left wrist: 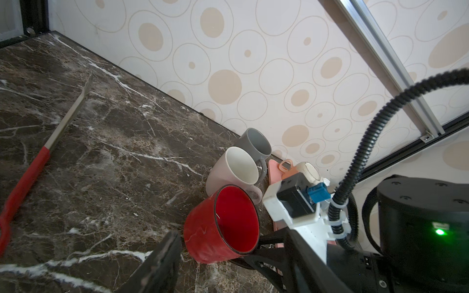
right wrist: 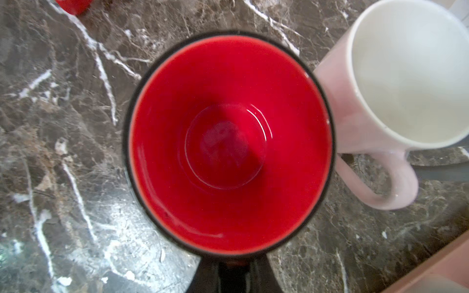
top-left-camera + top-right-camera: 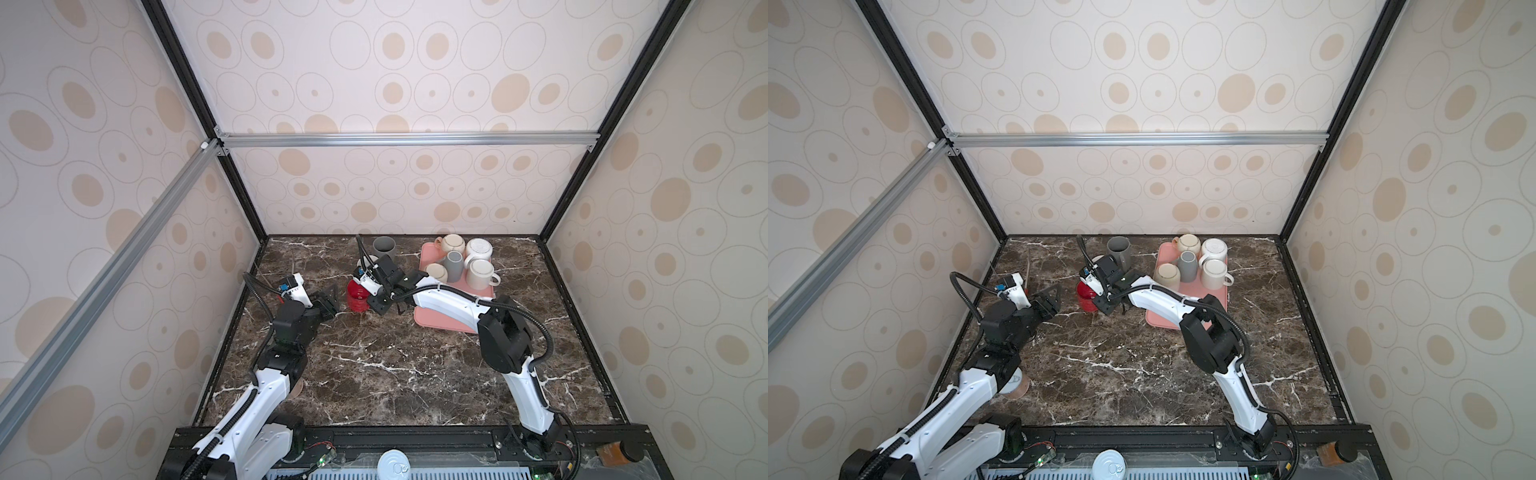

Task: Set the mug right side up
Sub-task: 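Lower the red mug upright with the right gripper while the left gripper withdraws, then release the red mug beside the pink mug and move the right gripper toward the tray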

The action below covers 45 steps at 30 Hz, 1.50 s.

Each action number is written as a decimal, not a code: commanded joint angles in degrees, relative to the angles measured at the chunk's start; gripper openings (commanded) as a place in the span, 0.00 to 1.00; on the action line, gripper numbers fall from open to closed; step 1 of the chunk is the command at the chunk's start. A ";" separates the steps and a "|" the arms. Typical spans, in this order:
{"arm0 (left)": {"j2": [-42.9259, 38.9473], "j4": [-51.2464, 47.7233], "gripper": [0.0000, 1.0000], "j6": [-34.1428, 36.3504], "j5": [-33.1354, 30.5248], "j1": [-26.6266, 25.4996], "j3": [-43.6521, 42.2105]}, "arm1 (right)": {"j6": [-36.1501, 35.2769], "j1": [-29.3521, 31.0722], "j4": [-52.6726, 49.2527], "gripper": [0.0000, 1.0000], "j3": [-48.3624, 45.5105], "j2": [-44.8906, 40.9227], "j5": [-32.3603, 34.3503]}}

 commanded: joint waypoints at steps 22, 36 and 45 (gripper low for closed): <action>3.06 3.30 0.67 0.22 3.65 1.46 2.06 | -5.16 0.13 -2.63 0.36 7.67 2.07 11.46; 7.35 4.69 0.59 -1.51 10.66 1.45 4.79 | -0.96 -0.38 8.19 0.37 -11.67 -18.29 13.42; 14.31 1.65 0.55 0.35 12.85 -2.31 9.30 | 5.56 -3.51 11.21 0.36 -27.56 -31.60 14.99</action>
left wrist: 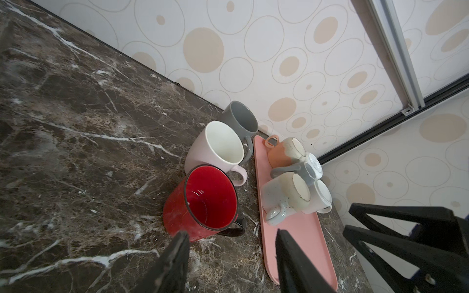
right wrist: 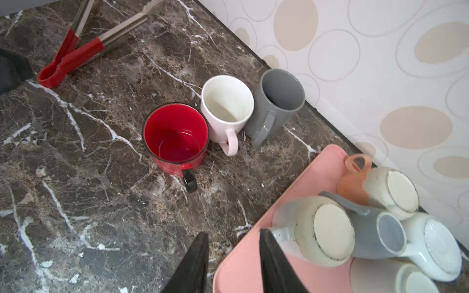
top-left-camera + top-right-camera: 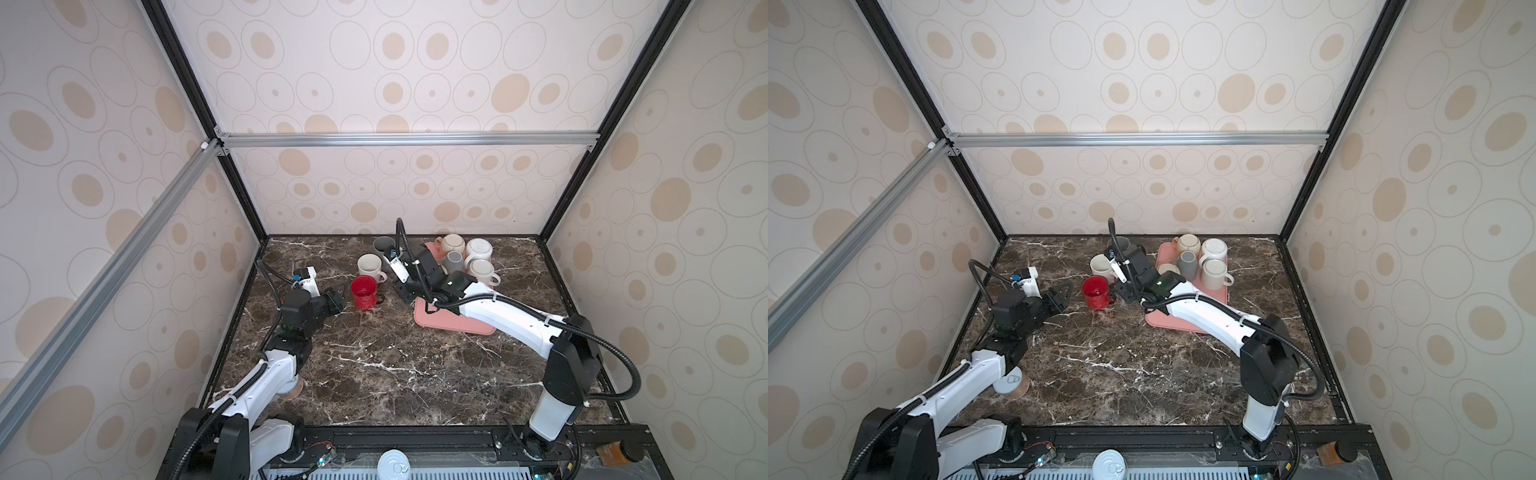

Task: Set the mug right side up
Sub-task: 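Release the red mug beside the pink mug and move the right gripper toward the tray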

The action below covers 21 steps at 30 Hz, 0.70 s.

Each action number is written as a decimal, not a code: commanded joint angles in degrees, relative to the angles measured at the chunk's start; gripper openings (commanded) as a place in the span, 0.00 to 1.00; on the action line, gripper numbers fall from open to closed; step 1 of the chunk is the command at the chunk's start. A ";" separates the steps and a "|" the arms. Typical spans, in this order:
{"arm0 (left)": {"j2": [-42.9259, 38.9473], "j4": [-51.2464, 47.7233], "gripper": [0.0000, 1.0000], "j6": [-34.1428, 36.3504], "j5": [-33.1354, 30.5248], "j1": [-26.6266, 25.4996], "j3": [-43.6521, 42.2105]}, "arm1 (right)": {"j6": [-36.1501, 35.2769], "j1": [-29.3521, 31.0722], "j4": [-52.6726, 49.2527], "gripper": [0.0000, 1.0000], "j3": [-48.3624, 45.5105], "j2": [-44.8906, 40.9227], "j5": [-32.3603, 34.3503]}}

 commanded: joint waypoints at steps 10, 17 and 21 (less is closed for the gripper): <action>16.01 -4.60 0.51 7.70 -2.95 -14.98 14.53 | 14.79 -9.76 0.87 0.37 -22.31 -19.57 1.20; 27.91 -15.50 0.52 17.92 -9.19 -22.22 28.09 | 22.95 -17.77 -2.34 0.37 -31.84 -28.11 -0.27; 34.79 -20.64 0.53 22.25 -10.32 -24.32 35.63 | 26.07 -21.83 -2.18 0.37 -36.81 -32.03 -2.72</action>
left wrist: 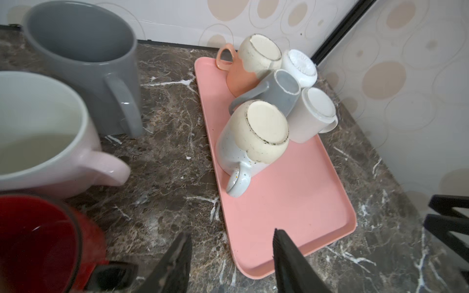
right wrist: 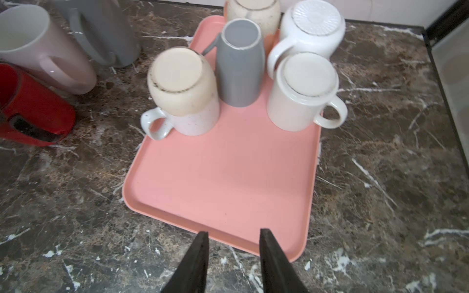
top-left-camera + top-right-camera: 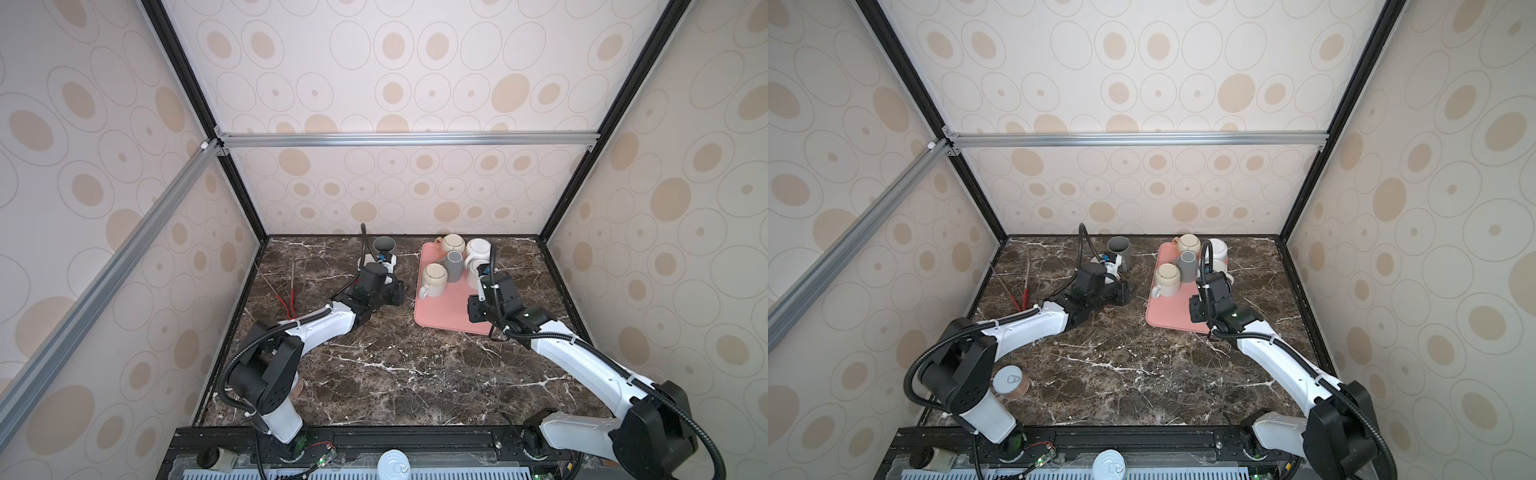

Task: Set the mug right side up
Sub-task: 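Release the red mug beside the pink mug and move the right gripper toward the tray, then grasp the upside-down cream speckled mug's handle on the tray with the left gripper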

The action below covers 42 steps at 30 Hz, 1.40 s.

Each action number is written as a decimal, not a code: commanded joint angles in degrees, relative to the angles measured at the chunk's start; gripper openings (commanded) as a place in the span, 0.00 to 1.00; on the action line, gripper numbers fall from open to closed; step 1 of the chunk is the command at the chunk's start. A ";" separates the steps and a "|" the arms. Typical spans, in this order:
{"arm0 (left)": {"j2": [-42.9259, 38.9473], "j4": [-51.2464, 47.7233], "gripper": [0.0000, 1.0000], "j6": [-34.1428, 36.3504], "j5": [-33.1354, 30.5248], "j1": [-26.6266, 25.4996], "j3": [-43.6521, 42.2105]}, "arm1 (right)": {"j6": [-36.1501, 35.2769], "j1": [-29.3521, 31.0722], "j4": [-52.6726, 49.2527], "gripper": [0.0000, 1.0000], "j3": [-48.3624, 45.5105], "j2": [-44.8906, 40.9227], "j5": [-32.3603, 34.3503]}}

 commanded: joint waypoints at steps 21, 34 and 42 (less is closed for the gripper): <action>21.95 -13.73 0.52 14.14 -0.18 -3.34 24.21 | 4.47 -5.92 -3.74 0.38 -5.31 -7.35 -3.90; 27.63 -15.36 0.30 14.20 1.29 -4.55 29.40 | 4.38 -6.47 -5.67 0.38 -7.13 -12.72 -2.54; 25.12 -15.72 0.11 13.59 1.33 -6.65 26.76 | 5.45 -6.39 -6.03 0.39 -8.23 -16.29 -2.42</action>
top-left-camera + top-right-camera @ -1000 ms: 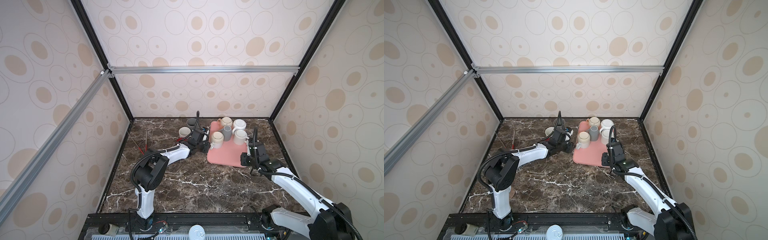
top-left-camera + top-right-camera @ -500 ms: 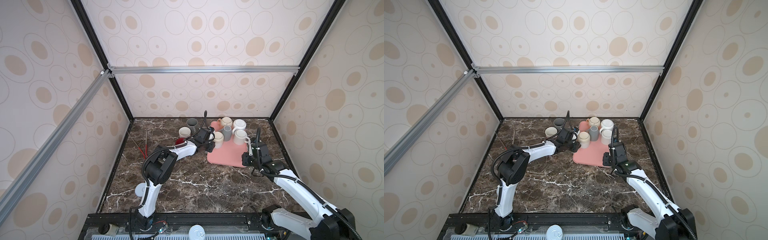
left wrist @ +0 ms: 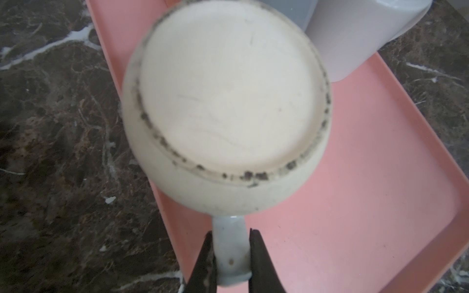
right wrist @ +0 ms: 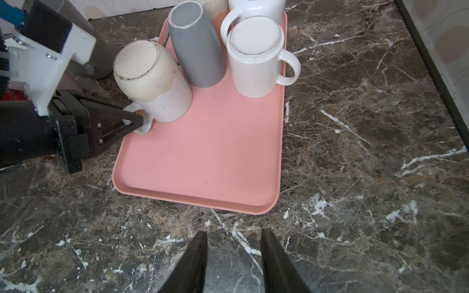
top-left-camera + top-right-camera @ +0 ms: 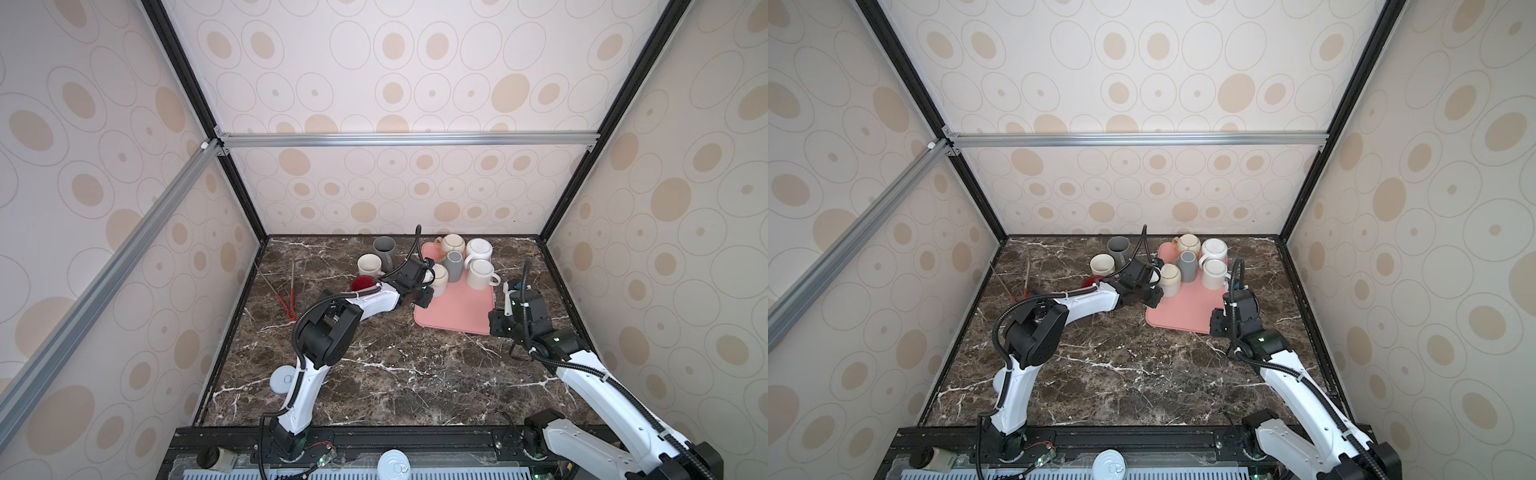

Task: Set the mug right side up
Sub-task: 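Grasp the upside-down cream speckled mug's handle on the tray with the left gripper, then lift the cream speckled mug off the tray with the left gripper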

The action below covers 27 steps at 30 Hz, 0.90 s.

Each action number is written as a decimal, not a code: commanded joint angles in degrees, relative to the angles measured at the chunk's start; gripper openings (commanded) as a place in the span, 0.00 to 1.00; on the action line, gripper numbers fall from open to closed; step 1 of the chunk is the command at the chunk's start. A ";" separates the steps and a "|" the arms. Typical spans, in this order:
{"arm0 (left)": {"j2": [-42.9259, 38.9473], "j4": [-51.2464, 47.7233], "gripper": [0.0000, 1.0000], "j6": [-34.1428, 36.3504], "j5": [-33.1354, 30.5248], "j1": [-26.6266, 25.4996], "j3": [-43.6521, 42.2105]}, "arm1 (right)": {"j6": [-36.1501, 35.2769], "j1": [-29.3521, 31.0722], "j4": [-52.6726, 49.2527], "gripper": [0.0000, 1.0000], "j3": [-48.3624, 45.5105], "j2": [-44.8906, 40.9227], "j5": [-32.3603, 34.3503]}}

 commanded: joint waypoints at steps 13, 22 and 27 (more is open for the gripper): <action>-12.37 2.30 0.04 -2.07 0.83 -5.63 -13.33 | 3.69 -0.48 1.29 0.40 -2.37 -1.11 -2.40; -8.20 -2.87 0.25 -4.35 -4.88 -5.63 -10.27 | 3.83 -0.48 0.37 0.40 -2.82 -2.00 -2.95; -6.90 -3.62 0.34 -4.55 -5.05 -5.64 -8.17 | 3.83 -0.48 0.41 0.40 -3.35 -2.91 -2.61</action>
